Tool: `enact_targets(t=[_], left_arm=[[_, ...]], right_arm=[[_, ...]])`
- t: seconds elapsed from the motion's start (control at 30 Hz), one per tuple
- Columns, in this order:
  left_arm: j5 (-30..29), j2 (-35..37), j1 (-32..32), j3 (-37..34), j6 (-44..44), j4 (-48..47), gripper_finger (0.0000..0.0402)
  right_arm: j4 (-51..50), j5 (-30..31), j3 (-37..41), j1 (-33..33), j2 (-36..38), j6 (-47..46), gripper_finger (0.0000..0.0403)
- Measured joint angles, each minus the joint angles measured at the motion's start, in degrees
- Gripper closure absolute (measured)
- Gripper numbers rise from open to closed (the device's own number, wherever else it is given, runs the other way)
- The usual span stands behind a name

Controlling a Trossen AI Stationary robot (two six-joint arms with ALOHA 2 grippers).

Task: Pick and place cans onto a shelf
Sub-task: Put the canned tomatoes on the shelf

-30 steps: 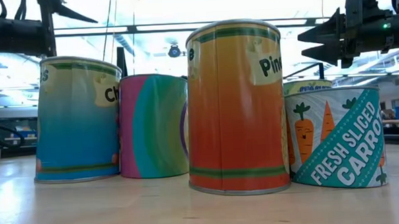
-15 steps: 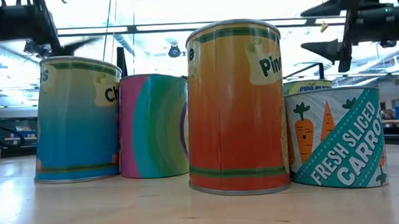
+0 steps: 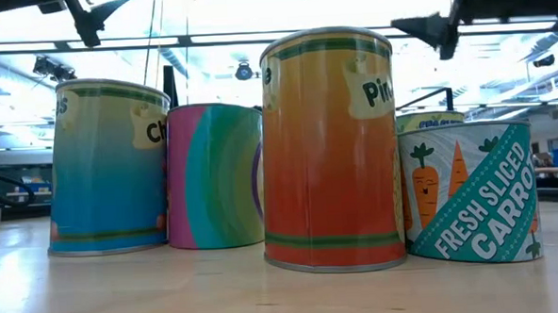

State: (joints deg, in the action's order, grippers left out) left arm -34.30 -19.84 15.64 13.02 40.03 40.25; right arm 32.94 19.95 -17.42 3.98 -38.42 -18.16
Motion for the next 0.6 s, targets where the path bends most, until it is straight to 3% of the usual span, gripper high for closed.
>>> enact_targets(t=[0.17,0.6], left_arm=[[-0.01,0.0,0.0,0.0,6.04,0.07,0.0013],[-3.11,-0.04,-0.03,0.07,9.23,-0.17,0.0013]], right_arm=[[-0.04,-0.5,-6.3,-2.87,-6.73,0.16,0.0053],[1.76,-0.91,-15.7,-5.0,-16.42,-4.71,0.0053]])
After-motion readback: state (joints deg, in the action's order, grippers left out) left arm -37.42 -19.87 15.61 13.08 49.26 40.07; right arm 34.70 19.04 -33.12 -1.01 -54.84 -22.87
